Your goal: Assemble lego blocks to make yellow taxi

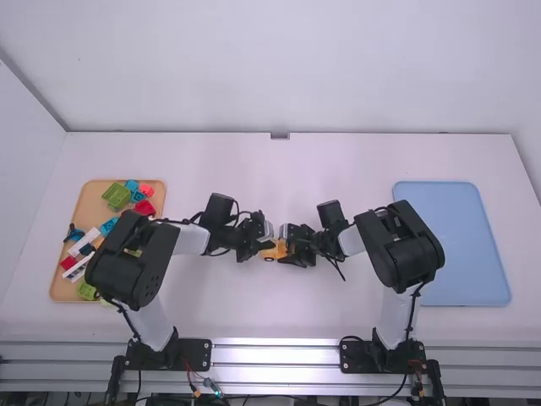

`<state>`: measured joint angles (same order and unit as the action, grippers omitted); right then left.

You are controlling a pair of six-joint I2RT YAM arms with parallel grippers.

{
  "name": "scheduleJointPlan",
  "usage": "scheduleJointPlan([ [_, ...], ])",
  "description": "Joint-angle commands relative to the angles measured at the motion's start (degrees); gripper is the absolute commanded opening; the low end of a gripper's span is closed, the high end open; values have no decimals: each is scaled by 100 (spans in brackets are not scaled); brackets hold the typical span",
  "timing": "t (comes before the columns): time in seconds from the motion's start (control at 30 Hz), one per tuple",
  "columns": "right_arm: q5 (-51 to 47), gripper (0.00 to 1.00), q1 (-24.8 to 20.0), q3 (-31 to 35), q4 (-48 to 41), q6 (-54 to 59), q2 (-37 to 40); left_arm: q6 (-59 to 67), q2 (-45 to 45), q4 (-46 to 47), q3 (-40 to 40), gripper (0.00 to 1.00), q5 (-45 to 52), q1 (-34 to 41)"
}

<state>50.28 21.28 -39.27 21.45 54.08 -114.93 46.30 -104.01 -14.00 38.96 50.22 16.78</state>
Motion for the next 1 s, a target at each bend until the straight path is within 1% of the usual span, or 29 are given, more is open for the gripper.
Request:
scheduleJointPlan([
  [0.0,-83,45,11,-9,-68,-116,103,103,-208,192,-339,2,-955,-33],
  [0.17,-83,45,11,-9,-68,-111,103,15,-208,192,-321,2,-1064,4],
  [0.27,-90,45,11,-9,-70,-114,103,37,-177,138,-192,2,-839,-4],
  [0.37,-87,45,11,-9,-72,-114,103,164,219,190,15,2,-262,-125],
  [0.4,-87,45,11,-9,-72,-116,103,151,286,195,37,2,-212,-144],
  [0.47,-85,45,11,-9,-70,-116,103,153,730,304,199,2,68,-267],
  [0.5,-87,46,11,-9,-66,-114,103,50,1003,345,271,6,122,-356],
  [0.53,-90,46,11,-9,-66,-114,103,-48,1143,354,297,13,133,-402],
  [0.6,-87,47,11,-9,-66,-114,105,-542,1759,348,350,36,118,-616],
  [0.63,-87,47,11,-9,-68,-116,105,-658,1897,350,354,40,120,-673],
  [0.67,-90,48,11,-11,-68,-116,105,-848,2133,345,356,81,122,-769],
  [0.7,-103,49,11,-15,-68,-114,105,-1036,2382,356,352,99,122,-892],
  [0.83,-332,54,11,-96,-120,-175,105,-1436,3130,754,352,99,120,-1338],
  [0.87,-409,58,13,-160,-205,-175,105,-1530,3410,1067,352,99,122,-1530],
  [0.9,-409,64,22,-190,-254,-146,105,-1541,3504,1202,352,99,125,-1600],
  [0.97,-409,84,20,-293,-439,-116,111,-1545,3720,1585,352,99,120,-1803],
])
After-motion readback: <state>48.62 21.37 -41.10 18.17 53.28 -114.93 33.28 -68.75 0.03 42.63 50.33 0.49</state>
